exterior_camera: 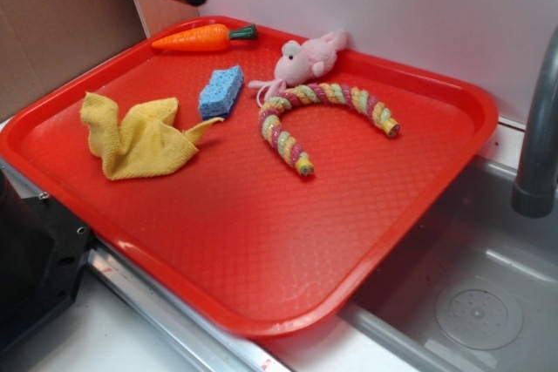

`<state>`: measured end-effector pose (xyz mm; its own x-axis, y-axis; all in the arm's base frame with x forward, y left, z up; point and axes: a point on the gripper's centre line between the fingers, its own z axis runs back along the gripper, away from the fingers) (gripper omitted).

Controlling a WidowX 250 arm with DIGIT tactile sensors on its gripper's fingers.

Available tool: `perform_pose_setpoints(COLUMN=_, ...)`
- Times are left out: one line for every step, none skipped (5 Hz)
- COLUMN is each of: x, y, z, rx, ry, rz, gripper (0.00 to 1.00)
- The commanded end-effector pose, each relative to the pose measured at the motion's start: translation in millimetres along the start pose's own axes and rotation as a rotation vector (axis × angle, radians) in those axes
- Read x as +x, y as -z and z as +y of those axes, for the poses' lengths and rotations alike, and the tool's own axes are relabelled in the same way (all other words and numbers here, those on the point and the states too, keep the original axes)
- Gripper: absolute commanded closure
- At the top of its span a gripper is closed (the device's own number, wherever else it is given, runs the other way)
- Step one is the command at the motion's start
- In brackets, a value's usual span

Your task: Grab the pink bunny.

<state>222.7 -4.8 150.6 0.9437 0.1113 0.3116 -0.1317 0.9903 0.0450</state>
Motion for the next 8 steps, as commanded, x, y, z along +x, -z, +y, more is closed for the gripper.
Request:
perform_pose_setpoints(x=48, y=46, z=1, rx=-0.024, ry=-0.05, rz=-0.091, gripper=0.0)
perform_pose_setpoints(x=59, y=66, z=1, rx=0.014, ry=-0.064, rz=-0.088, gripper=0.0)
perform_pose_setpoints(x=72, y=91, z=3, rx=0.047, ry=-0.091, rz=-0.071, gripper=0.0)
perform_pose_setpoints(x=85, y=110, z=5, rx=0.054, ry=-0.098, rz=-0.058, gripper=0.0)
perform_pose_setpoints(x=91, y=126, z=2, rx=-0.004, ry=-0.07, rz=-0.031, gripper=0.0)
perform_pose_setpoints(x=89, y=143, z=0, rx=-0.001, ry=-0.054, rz=0.013, gripper=0.0)
perform_pose_setpoints(x=90, y=151, z=0, rx=0.019, ry=-0.074, rz=0.027, gripper=1.0)
perform_pose_setpoints(x=87, y=150, z=-1, rx=0.023, ry=-0.073, rz=0.036, gripper=1.0)
